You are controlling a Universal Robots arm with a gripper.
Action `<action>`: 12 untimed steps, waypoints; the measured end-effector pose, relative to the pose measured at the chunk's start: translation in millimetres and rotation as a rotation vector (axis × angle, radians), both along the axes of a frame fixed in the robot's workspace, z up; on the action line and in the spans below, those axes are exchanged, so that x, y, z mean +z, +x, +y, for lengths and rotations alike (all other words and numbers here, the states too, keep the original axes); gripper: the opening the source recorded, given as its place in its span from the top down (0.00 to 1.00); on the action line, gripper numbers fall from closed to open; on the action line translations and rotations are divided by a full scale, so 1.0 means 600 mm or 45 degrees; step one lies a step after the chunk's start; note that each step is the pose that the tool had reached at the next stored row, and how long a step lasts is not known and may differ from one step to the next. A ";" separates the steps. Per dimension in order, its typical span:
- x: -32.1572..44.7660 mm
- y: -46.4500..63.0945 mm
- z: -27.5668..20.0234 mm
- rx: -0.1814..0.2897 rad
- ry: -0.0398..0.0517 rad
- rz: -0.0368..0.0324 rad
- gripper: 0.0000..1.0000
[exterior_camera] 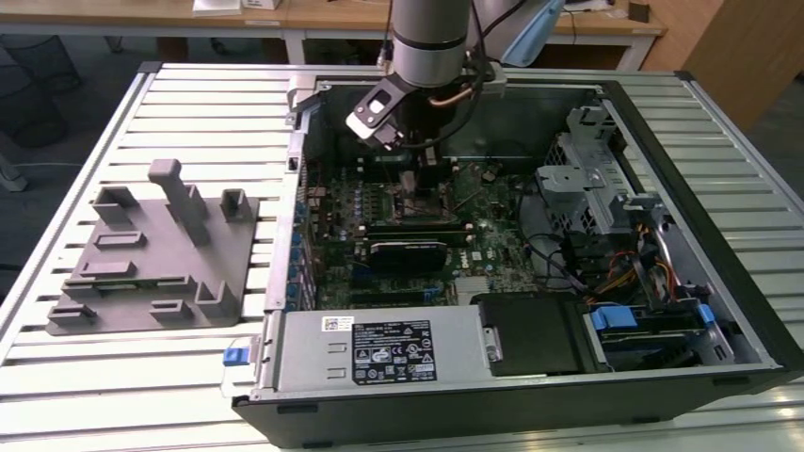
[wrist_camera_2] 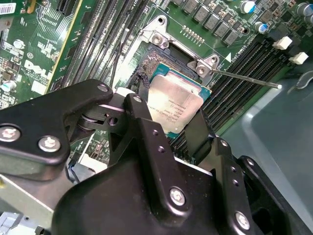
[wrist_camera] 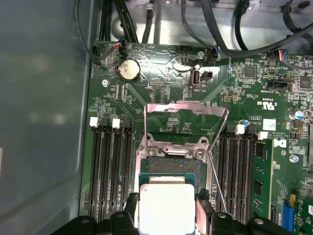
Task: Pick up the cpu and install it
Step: 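Place the cpu into insertion slot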
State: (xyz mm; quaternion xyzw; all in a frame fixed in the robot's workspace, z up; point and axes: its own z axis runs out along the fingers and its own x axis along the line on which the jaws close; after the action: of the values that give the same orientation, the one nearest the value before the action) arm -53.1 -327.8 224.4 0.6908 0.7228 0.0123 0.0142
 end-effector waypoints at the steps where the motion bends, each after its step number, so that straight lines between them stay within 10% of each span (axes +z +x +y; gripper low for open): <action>1: -0.001 0.000 0.0000 0.000 0.000 0.0000 0.46; 12: -0.016 0.003 0.0000 -0.021 0.000 0.0000 0.46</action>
State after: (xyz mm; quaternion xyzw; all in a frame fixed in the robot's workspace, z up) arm -51.1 -327.8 214.7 0.6969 0.7169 0.0122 0.0143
